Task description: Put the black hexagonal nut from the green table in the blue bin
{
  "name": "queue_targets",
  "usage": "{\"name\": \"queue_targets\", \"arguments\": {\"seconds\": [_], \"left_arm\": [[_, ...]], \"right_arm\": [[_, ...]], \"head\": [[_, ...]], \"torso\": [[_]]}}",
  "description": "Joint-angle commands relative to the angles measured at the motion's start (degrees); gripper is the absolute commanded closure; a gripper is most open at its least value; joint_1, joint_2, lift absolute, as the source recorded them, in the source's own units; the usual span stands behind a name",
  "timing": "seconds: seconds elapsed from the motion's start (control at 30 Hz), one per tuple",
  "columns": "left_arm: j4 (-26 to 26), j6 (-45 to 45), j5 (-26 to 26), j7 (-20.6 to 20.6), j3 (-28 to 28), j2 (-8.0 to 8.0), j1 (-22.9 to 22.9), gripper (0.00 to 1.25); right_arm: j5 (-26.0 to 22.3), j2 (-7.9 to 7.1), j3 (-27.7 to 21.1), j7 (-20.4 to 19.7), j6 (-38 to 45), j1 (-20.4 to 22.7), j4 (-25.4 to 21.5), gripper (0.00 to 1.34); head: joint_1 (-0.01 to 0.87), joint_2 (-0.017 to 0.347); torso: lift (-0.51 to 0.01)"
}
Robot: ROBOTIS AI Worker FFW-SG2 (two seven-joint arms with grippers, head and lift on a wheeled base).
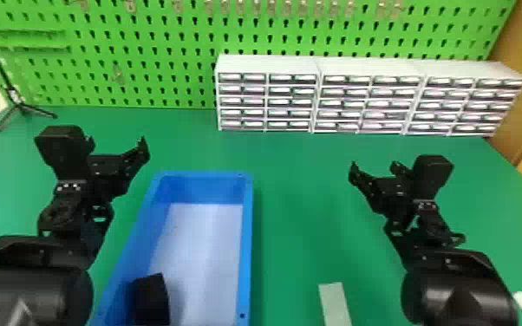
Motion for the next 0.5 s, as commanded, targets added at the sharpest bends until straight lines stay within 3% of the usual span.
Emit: {"name": "queue_targets", "arguments": {"seconds": [0.0,0.47], "left_arm": [[0.0,0.0,0.0,0.0,-0.1,0.0,0.0,0.27],[0.0,0.0,0.0,0.0,-0.1,0.0,-0.1,0.27]], "right_arm": [[-0.1,0.05,0.1,0.0,0.0,0.2,0.0,0.29],[0.1,0.05,-0.2,-0.3,-0.4,0.4,-0.1,0.29]], "head": [[0.683,0.028],[0.683,0.028]], "torso": [[-0.096],[-0.096]]}}
